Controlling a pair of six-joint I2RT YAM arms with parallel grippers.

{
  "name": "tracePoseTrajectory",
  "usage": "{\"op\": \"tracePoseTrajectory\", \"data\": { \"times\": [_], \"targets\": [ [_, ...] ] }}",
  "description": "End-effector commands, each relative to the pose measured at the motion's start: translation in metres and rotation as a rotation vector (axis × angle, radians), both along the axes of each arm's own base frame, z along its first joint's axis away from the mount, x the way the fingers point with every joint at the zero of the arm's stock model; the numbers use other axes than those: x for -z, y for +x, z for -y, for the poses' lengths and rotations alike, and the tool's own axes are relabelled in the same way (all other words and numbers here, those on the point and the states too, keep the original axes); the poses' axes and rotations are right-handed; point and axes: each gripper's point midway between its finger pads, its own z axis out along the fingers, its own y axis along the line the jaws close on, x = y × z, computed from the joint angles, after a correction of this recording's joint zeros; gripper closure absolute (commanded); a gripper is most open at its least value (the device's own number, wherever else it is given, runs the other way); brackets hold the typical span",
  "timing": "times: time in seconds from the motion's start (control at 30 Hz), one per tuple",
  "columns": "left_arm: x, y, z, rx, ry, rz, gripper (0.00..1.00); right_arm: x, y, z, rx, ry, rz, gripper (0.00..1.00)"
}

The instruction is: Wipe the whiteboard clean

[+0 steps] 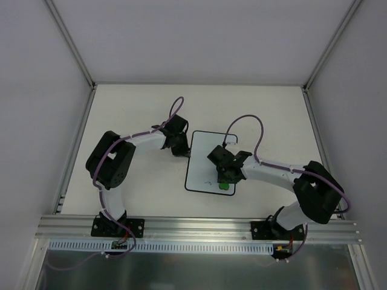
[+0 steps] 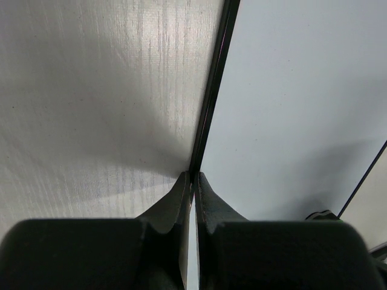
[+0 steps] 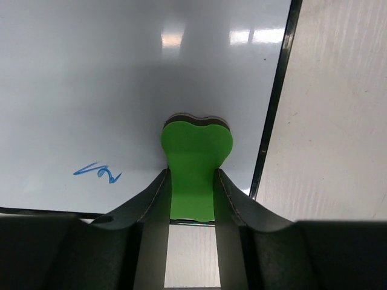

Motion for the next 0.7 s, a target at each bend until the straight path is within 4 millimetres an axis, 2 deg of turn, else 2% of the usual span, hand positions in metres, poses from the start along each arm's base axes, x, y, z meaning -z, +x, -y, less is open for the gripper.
{"op": "tracePoseTrajectory", "data": {
  "times": [0.0, 0.03, 0.07, 0.1, 0.13, 0.2, 0.33, 0.67],
  "targets": [
    [0.038, -0.027, -0.020, -0.014, 0.118, -0.126, 1.00, 0.016, -0.013, -0.031, -0.069, 0.027, -0.052, 1.00],
    [0.038, -0.027, -0.020, -0.019, 0.116, -0.126, 1.00, 0.016, -0.012, -0.039, -0.090, 0.022, -0.048, 1.00],
    [0.038, -0.028, -0.019, -0.020, 0.115, -0.127, 1.00, 0.009, -0.007, -0.055, -0.111, 0.042, -0.030, 1.00],
    [0.037, -0.029, -0.018, -0.017, 0.112, -0.127, 1.00, 0.011, -0.012, -0.065, -0.147, 0.036, -0.035, 1.00],
    [0.038, -0.029, -0.017, -0.019, 0.107, -0.133, 1.00, 0.016, -0.012, -0.070, -0.165, 0.025, -0.045, 1.00],
    [0.038, -0.031, -0.014, -0.016, 0.101, -0.135, 1.00, 0.010, -0.011, -0.086, -0.199, 0.040, -0.031, 1.00],
    [0.039, -0.033, -0.013, -0.022, 0.095, -0.143, 1.00, 0.002, -0.002, -0.102, -0.219, 0.068, 0.011, 1.00],
    [0.040, -0.033, -0.012, -0.037, 0.085, -0.143, 1.00, -0.008, 0.019, -0.118, -0.198, 0.082, 0.088, 1.00]
  ]
}}
